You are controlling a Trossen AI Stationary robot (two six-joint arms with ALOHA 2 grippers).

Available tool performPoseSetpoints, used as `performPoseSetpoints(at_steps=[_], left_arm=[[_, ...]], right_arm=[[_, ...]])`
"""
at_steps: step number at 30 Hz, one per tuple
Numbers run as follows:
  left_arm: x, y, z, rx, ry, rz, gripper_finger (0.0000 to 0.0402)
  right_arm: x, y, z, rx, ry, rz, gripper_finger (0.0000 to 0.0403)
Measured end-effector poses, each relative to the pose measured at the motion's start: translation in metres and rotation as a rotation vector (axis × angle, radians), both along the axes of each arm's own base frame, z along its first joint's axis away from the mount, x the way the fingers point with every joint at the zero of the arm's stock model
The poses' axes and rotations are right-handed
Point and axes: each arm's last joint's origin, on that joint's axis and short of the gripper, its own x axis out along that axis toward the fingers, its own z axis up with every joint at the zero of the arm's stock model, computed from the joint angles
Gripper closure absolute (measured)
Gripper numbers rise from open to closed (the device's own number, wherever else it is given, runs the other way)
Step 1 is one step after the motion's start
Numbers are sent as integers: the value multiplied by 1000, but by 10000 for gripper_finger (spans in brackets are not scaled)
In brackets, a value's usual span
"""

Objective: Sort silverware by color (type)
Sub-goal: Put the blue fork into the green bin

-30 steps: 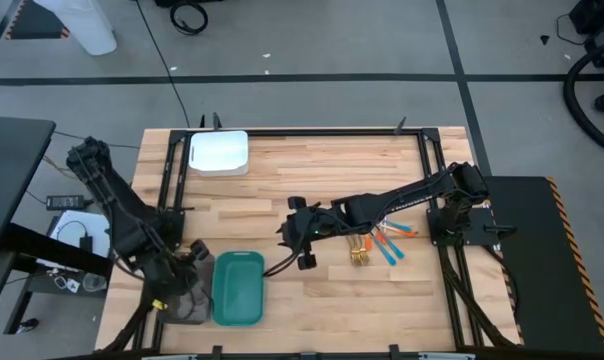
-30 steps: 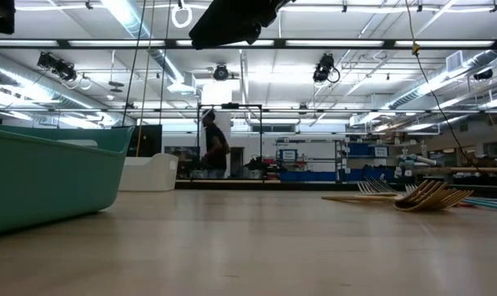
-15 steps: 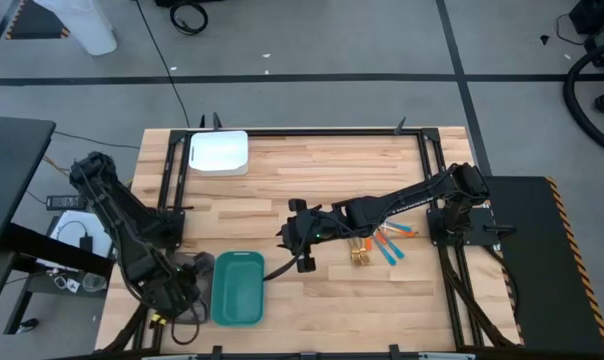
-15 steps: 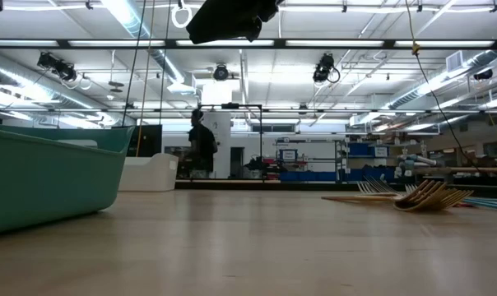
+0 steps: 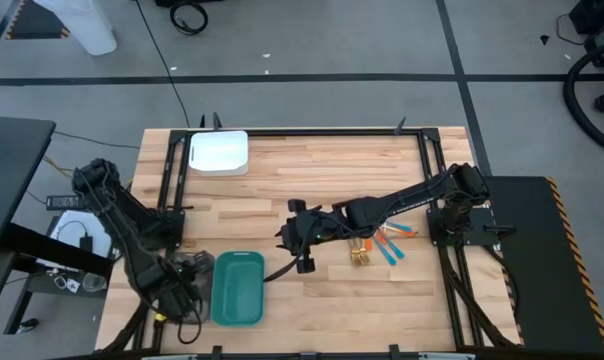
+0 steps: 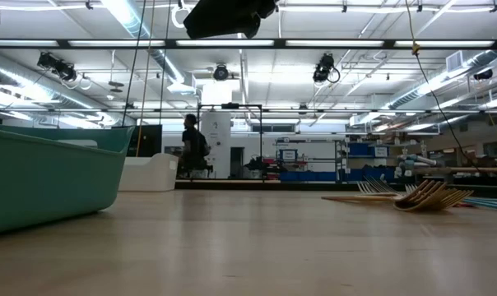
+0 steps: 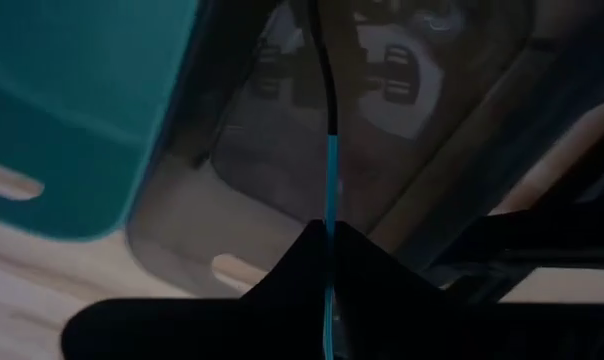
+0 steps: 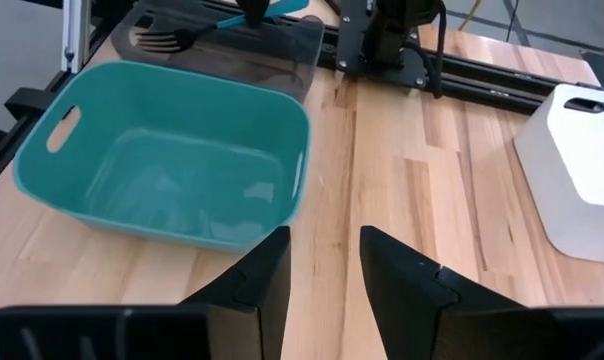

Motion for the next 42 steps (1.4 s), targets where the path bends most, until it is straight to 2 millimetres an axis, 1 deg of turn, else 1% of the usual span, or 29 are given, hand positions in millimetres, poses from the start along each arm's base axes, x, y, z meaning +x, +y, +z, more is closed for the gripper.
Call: performPoseSetpoints(at_steps=[5,10,13,19,28,39,42], left_arm=[[1,-1,-1,-7,2,64,386],[8,-4,-13,11,81,130,386],[11,-6,-20,37,107,129,386],[14,-8,-25,35,146,148,386],[18,-17,-36,23,146,132,386],[21,-21,-39,-24,144,137,385],[20,-21,-39,-25,148,116,385]], right_arm=[[0,0,0,-5,-2,8,270],[1,1,1,-6,-15,11,270],[1,1,1,-6,-16,12,270],[1,1,1,-3,-15,11,270],[2,1,3,2,-31,18,270],[2,1,4,-1,-43,23,270],[2,1,4,-15,-45,32,270]])
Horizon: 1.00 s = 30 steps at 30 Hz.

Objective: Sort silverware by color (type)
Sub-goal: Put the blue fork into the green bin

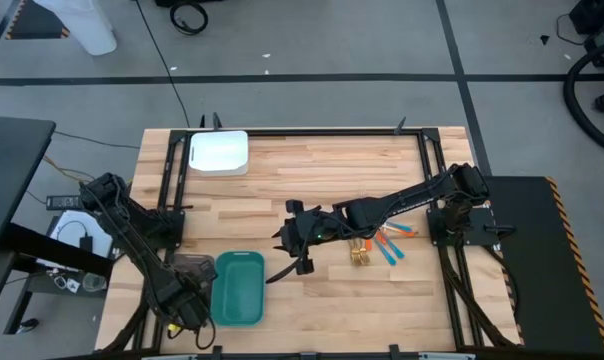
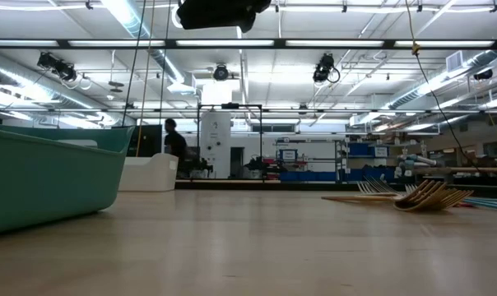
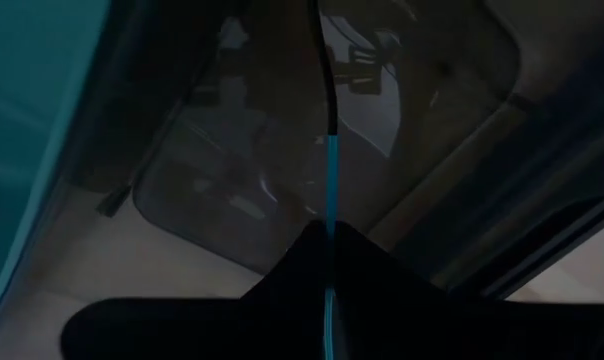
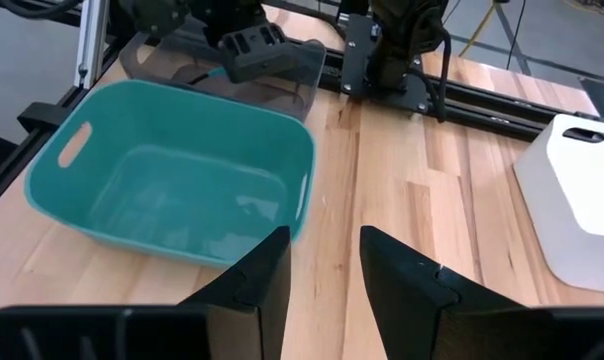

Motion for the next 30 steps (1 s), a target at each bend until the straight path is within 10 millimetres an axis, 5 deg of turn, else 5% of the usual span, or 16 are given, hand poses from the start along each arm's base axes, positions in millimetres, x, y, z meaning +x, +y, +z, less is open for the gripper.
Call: performPoseSetpoints(at_steps=[30], left_arm=[[-5,10,14,81,56,-23,385]], right_arm=[[0,0,0,-18,-6,13,270]])
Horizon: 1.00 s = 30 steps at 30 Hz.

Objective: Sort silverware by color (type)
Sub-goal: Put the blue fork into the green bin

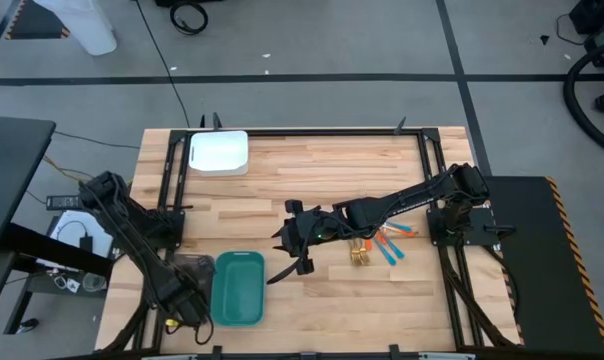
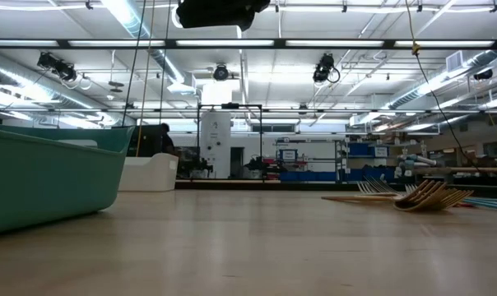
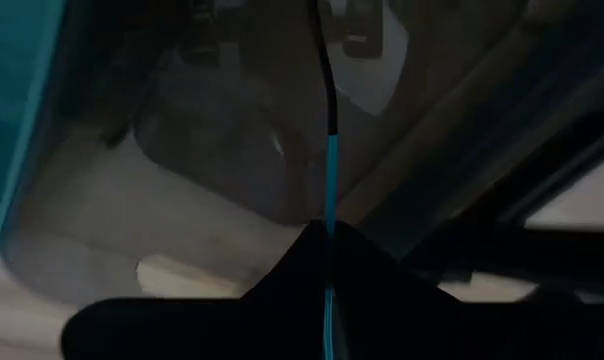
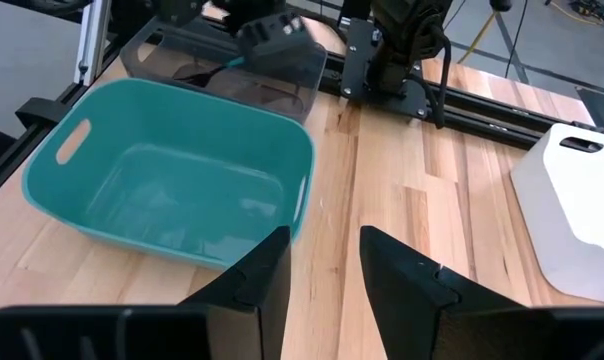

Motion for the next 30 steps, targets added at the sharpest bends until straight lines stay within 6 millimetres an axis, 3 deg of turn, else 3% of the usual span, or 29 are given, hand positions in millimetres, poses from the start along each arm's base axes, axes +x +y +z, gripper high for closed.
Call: performPoseSetpoints(at_steps=[11,18,25,30], left_arm=[[-3,10,19,27,-122,-54,385],[8,14,42,52,-166,-91,385],[24,19,49,30,-224,-136,385],[39,21,48,-28,-283,-150,385]], right_arm=[[0,-2,0,-38,-4,-16,270],[0,-3,0,-50,-6,-32,270],[-4,-2,1,-58,21,-31,270],[-19,0,21,-49,11,-67,270]])
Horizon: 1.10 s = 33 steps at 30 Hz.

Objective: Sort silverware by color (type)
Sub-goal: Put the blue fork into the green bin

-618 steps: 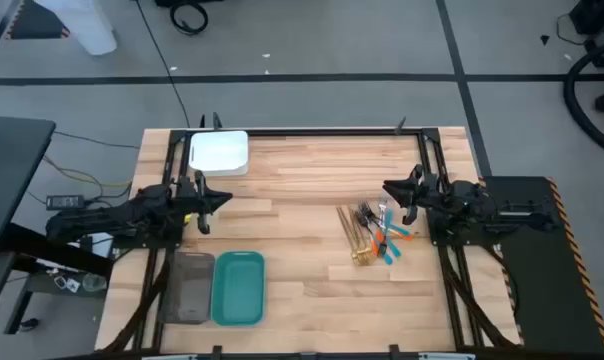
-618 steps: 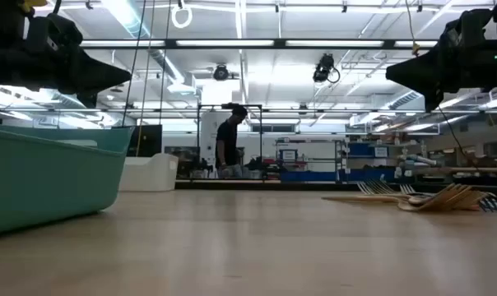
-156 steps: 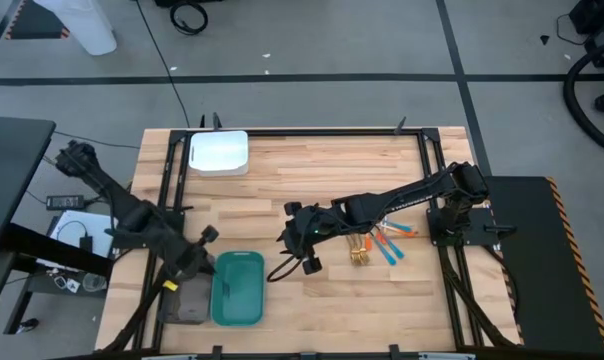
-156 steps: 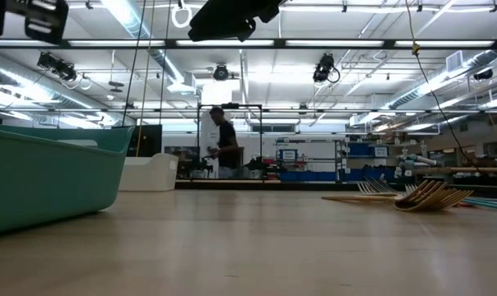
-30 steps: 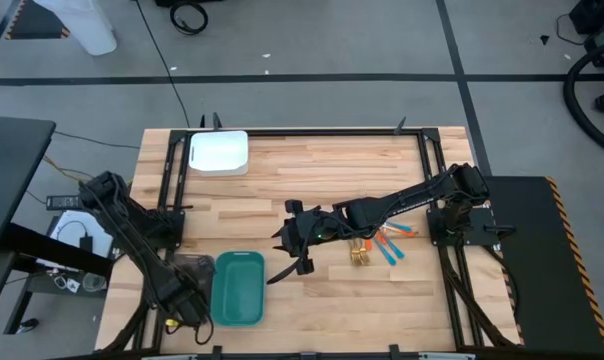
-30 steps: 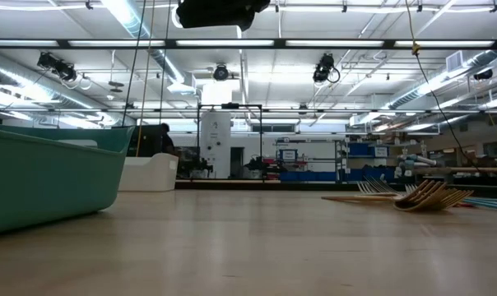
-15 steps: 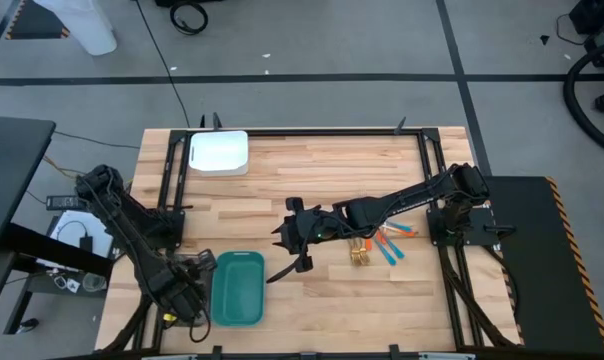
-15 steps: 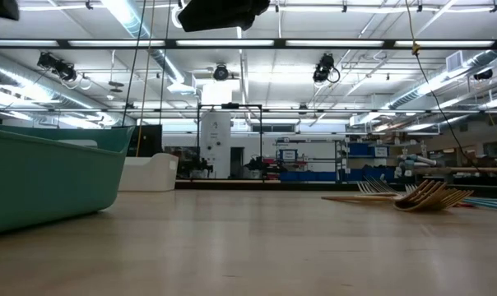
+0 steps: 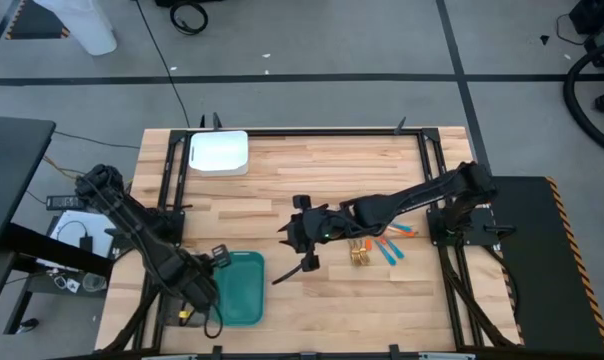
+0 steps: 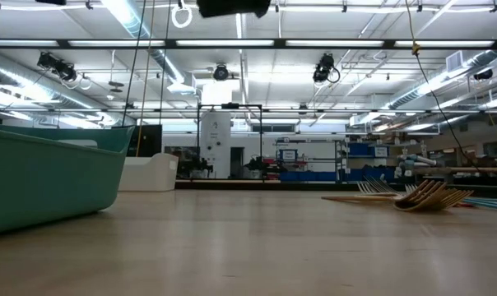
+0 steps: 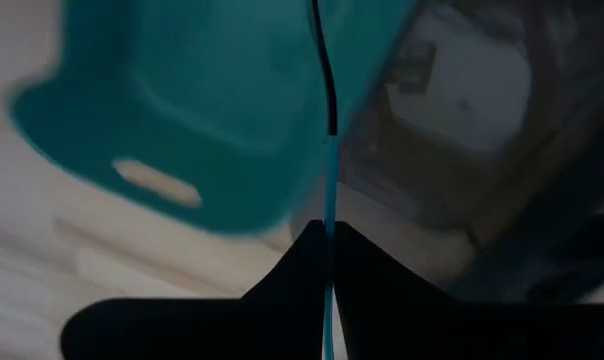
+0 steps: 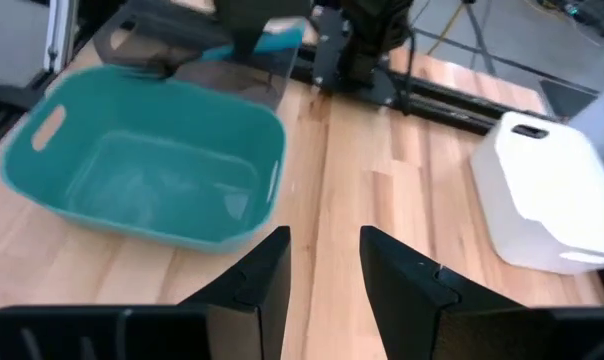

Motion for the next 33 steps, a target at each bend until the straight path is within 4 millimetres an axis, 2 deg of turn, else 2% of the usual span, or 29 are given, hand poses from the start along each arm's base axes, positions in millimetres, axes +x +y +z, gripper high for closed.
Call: performPoseSetpoints(at_steps=[7,13,20,28,33], left_arm=[[28,4,0,-135,-104,66,385],[45,4,-17,-122,-65,71,385],[58,4,-35,-101,-19,122,385],[78,-10,-37,-114,-14,121,385],[81,-13,-45,-111,29,98,385]], right_arm=[[-14,8,11,35,12,-33,271],[-23,19,10,-34,35,-100,271],[-39,27,21,-55,19,-162,271],[-43,34,20,-55,13,-204,271],[-47,43,21,-86,-10,-229,271]])
